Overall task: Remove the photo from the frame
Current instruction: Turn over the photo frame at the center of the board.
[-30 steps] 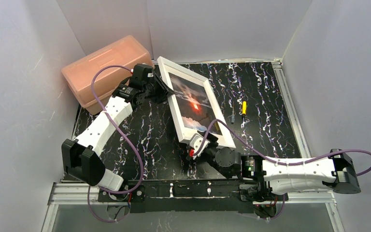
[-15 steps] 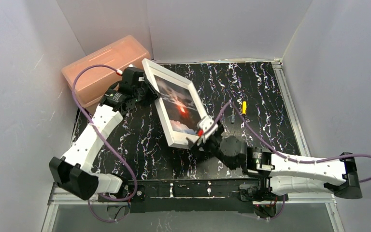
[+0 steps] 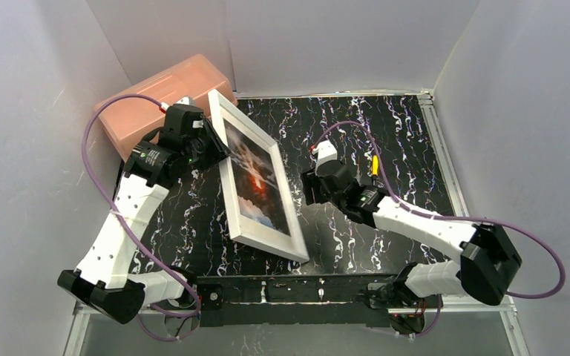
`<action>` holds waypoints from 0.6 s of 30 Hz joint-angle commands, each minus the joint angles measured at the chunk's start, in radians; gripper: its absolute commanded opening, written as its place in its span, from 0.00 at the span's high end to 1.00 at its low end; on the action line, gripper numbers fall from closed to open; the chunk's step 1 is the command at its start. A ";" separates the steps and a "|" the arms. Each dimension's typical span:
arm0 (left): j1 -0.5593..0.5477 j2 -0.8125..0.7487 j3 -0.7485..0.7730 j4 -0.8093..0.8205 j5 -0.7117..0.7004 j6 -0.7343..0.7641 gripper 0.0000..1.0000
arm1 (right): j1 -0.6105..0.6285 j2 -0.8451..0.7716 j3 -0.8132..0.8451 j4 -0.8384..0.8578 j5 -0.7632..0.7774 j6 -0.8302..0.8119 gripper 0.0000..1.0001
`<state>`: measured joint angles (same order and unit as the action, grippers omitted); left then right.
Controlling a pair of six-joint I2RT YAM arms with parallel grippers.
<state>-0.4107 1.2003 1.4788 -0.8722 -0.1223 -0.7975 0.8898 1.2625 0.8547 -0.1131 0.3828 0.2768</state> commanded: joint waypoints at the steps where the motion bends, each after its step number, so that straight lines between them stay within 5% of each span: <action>1: 0.000 -0.033 0.165 -0.018 -0.016 0.075 1.00 | -0.009 0.076 0.043 0.004 0.000 0.139 0.31; 7: 0.001 0.014 0.261 -0.101 -0.011 0.121 1.00 | -0.027 0.206 0.099 -0.035 -0.033 0.229 0.45; 18: 0.000 0.064 0.316 -0.071 0.122 0.088 0.94 | -0.028 0.410 0.147 0.136 -0.264 0.341 0.76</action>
<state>-0.4107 1.2858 1.7214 -1.0622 -0.0849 -0.6674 0.8623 1.6203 0.9226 -0.0628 0.2016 0.5579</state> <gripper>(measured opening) 0.290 0.322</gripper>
